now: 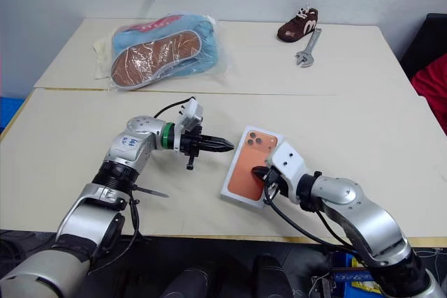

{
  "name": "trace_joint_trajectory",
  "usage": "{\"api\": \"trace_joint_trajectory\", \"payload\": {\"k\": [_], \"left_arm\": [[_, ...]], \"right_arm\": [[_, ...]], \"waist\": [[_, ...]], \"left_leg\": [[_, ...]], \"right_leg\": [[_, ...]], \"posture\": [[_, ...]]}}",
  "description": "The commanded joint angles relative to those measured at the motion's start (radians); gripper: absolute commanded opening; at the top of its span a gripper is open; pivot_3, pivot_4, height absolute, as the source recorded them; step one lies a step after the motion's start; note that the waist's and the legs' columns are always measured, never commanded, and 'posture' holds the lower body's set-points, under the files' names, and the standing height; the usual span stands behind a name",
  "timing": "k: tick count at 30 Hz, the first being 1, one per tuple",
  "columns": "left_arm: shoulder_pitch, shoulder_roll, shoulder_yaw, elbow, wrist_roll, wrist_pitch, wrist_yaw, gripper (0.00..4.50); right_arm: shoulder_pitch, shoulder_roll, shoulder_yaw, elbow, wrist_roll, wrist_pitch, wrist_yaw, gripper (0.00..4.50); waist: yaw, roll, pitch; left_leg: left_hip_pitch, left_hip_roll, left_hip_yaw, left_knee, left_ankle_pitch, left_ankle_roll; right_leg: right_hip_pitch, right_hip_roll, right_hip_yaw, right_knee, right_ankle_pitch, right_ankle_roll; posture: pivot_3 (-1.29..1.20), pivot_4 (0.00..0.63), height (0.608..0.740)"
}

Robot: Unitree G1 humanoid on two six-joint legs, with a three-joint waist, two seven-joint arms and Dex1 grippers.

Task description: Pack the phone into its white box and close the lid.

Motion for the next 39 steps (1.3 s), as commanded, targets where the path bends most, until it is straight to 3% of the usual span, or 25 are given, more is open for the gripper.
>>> {"api": "trace_joint_trajectory", "payload": {"k": [1,13,19,23,28,35,39], "left_arm": [[-0.040,-0.037,-0.082,0.062,0.120,-0.109,0.069,0.00],[-0.123,-0.098,-0.130,0.329,0.283,-0.257,0.277,0.00],[-0.132,-0.105,-0.098,0.353,0.267,-0.262,0.318,0.00],[-0.127,-0.107,-0.072,0.333,0.236,-0.270,0.282,0.00],[-0.158,-0.108,0.003,0.320,0.175,-0.258,0.243,0.00],[-0.229,-0.121,0.041,0.431,0.191,-0.299,0.299,0.00],[-0.243,-0.131,0.056,0.433,0.180,-0.309,0.280,0.00]], "right_arm": [[-0.041,0.041,0.053,0.118,-0.133,-0.038,-0.063,0.01],[-0.101,0.156,0.095,0.366,-0.319,-0.128,-0.100,0.01],[-0.073,0.197,-0.007,0.325,-0.271,-0.250,-0.078,0.01],[0.094,0.063,-0.104,0.013,-0.039,-0.249,0.191,0.01],[0.285,-0.106,-0.082,-0.189,0.045,-0.210,0.358,0.01],[0.272,-0.046,0.074,-0.100,-0.183,-0.235,0.218,0.01],[0.264,0.014,0.093,0.002,-0.261,-0.301,0.160,0.01]], "waist": [[-0.001,-0.001,0.000],[0.000,-0.011,-0.029],[0.003,-0.012,-0.030],[0.007,-0.010,-0.029],[0.001,-0.011,-0.027],[0.002,-0.016,-0.024],[0.001,-0.016,-0.024]], "left_leg": [[0.001,0.000,0.000,0.000,0.000,0.000],[0.006,0.000,0.002,0.000,0.000,0.000],[0.018,0.000,0.002,-0.004,0.000,0.000],[0.019,0.000,-0.002,-0.008,-0.001,0.001],[0.016,0.000,-0.003,-0.010,-0.003,0.002],[0.014,0.000,-0.001,-0.008,-0.002,0.001],[0.008,0.000,0.000,-0.006,-0.003,0.001]], "right_leg": [[0.000,0.000,0.000,0.000,0.000,0.000],[0.004,0.000,0.003,0.000,0.000,0.000],[0.015,0.001,0.006,-0.003,0.000,0.000],[0.014,0.002,0.006,-0.003,0.000,0.000],[0.011,0.002,0.005,-0.005,0.000,0.000],[0.008,0.003,0.005,-0.007,0.000,0.000],[0.001,0.002,0.005,-0.001,0.000,0.000]], "posture": [[0.00,0.150,0.740],[0.00,0.150,0.740],[0.00,0.150,0.740],[0.00,0.150,0.740],[0.00,0.150,0.740],[0.00,0.150,0.740],[0.00,0.150,0.740]]}}
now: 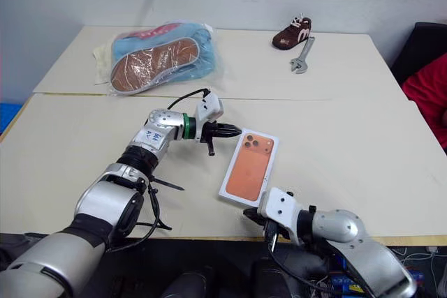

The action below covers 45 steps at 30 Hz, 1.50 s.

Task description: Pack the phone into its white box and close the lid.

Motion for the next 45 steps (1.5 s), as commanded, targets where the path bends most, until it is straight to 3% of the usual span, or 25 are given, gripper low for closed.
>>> {"api": "trace_joint_trajectory", "payload": {"k": [1,7,12,16,21,26,27,32,36,40,41,45], "left_arm": [[-0.036,-0.013,0.022,-0.014,-0.014,-0.021,-0.024,0.00],[-0.009,-0.017,0.017,-0.068,-0.032,-0.012,-0.121,0.00],[0.005,-0.018,-0.068,-0.026,0.087,-0.040,-0.051,0.00],[0.001,-0.023,-0.116,0.035,0.158,-0.062,0.011,0.00],[0.035,-0.008,-0.135,0.001,0.165,-0.062,-0.025,0.00],[0.055,0.042,-0.065,-0.090,0.080,0.039,-0.089,0.00],[0.057,0.060,-0.032,-0.126,0.041,0.091,-0.117,0.37],[0.165,0.258,0.100,-0.472,-0.161,0.359,-0.303,1.84],[0.396,0.529,0.191,-0.814,-0.280,0.519,-0.419,3.07],[0.631,0.757,0.385,-1.037,-0.400,0.669,-0.446,4.28],[0.681,0.788,0.430,-1.080,-0.416,0.682,-0.439,4.45],[0.766,0.815,0.515,-1.175,-0.474,0.717,-0.372,4.45]], "right_arm": [[-0.005,0.053,-0.017,0.062,-0.055,-0.072,-0.063,0.01],[-0.023,0.075,-0.087,0.005,0.050,-0.056,-0.008,0.01],[-0.143,0.147,-0.217,-0.042,0.321,0.137,-0.032,0.01],[-0.308,0.170,-0.174,0.131,0.185,0.205,-0.145,0.01],[-0.338,0.151,-0.037,0.330,0.029,0.212,-0.163,0.01],[-0.326,0.159,-0.089,0.319,0.053,0.151,-0.128,0.01],[-0.330,0.159,-0.121,0.298,0.082,0.141,-0.112,0.00],[-0.311,0.016,-0.306,0.152,0.298,0.178,0.116,1.59],[-0.275,-0.180,-0.484,0.138,0.454,0.222,0.330,2.95],[-0.225,-0.344,-0.656,0.232,0.533,0.239,0.534,4.32],[-0.207,-0.372,-0.681,0.261,0.522,0.220,0.574,4.47],[-0.189,-0.403,-0.699,0.346,0.466,0.118,0.638,4.47]], "waist": [[-0.001,0.000,0.000],[0.000,0.001,0.001],[-0.003,0.001,0.001],[-0.001,0.001,0.001],[-0.003,0.002,-0.001],[-0.003,0.001,-0.004],[-0.003,0.001,-0.004],[-0.019,0.008,0.003],[-0.032,0.012,0.005],[-0.024,0.014,0.010],[-0.017,0.015,0.011],[0.021,0.017,0.014]], "left_leg": [[-0.003,0.000,0.000,0.003,0.000,0.000],[-0.007,-0.001,0.000,0.006,0.000,0.000],[-0.007,-0.001,0.000,0.005,0.000,-0.001],[-0.006,-0.001,0.000,0.005,-0.001,-0.001],[-0.005,-0.002,0.000,0.006,-0.001,-0.001],[-0.004,-0.003,0.000,0.006,-0.001,-0.001],[-0.004,-0.003,0.000,0.006,-0.001,-0.001],[-0.008,-0.003,0.000,0.008,-0.001,-0.001],[-0.007,-0.002,-0.003,0.005,-0.004,-0.001],[-0.006,-0.002,-0.005,0.003,-0.005,-0.001],[-0.006,-0.002,-0.005,0.004,-0.005,-0.001],[-0.005,-0.002,-0.004,0.006,-0.005,0.000]], "right_leg": [[-0.002,0.000,-0.001,0.001,0.000,0.000],[-0.007,0.000,-0.001,0.001,0.000,0.000],[-0.007,0.000,0.000,0.001,0.000,0.000],[-0.008,0.000,-0.001,0.001,0.001,0.001],[-0.010,-0.001,0.000,0.006,0.001,0.001],[-0.011,-0.001,0.000,0.009,0.001,0.001],[-0.011,-0.001,0.000,0.009,0.001,0.001],[-0.016,-0.001,0.000,0.011,0.001,0.001],[-0.017,0.000,-0.001,0.008,0.001,0.001],[-0.014,0.001,-0.002,0.000,0.000,0.000],[-0.014,0.001,-0.001,-0.002,0.000,0.000],[-0.011,0.001,-0.001,-0.003,0.001,0.000]], "posture": [[0.00,0.150,0.740],[0.00,0.150,0.740],[0.00,0.150,0.740],[0.00,0.150,0.740],[0.00,0.150,0.740],[0.00,0.150,0.740],[0.00,0.150,0.740],[0.00,0.150,0.740],[0.00,0.150,0.740],[0.00,0.150,0.740],[0.00,0.150,0.740],[0.00,0.150,0.740]]}}
